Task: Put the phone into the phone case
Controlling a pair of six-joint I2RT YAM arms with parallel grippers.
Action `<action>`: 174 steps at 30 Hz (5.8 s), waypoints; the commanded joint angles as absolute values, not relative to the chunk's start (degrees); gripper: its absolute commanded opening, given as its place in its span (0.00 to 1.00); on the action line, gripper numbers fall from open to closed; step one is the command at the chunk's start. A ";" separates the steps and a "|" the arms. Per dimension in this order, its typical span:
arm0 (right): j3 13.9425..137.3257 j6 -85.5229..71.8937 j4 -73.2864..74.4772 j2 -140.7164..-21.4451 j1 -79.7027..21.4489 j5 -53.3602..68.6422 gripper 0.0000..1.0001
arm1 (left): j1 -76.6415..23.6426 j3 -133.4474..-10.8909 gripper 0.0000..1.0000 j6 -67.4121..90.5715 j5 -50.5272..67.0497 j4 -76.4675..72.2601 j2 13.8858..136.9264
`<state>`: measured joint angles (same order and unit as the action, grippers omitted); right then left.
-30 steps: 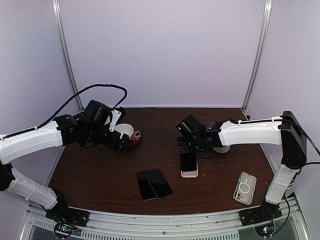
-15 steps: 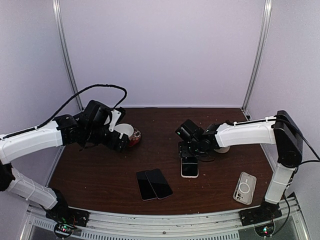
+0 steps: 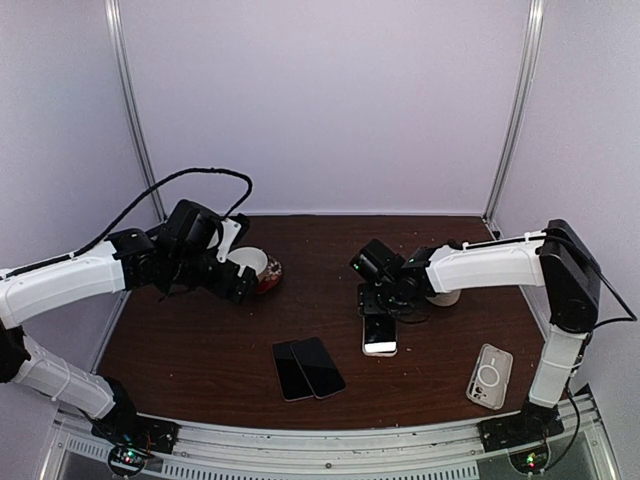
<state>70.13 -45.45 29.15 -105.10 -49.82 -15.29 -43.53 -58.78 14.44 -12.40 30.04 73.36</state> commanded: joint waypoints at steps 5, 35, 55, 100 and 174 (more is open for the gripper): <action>68.75 -45.44 33.22 -106.54 -48.92 -16.17 0.67 | -42.98 -58.12 0.97 13.65 -12.39 28.50 72.56; 66.41 -38.65 35.62 -99.34 -45.58 -2.22 0.73 | -42.45 -57.05 0.93 10.32 -7.66 25.40 74.02; 63.46 -28.08 33.34 -101.94 -35.83 -5.85 0.14 | -49.89 -85.41 0.46 16.67 10.23 28.96 112.29; 57.73 -26.75 21.86 -95.89 -36.13 11.28 0.56 | -51.72 -98.61 0.45 16.93 16.82 20.51 132.51; 72.68 -36.06 39.88 -110.54 -49.66 -1.36 0.57 | -42.52 -78.97 0.61 11.44 7.82 32.27 99.40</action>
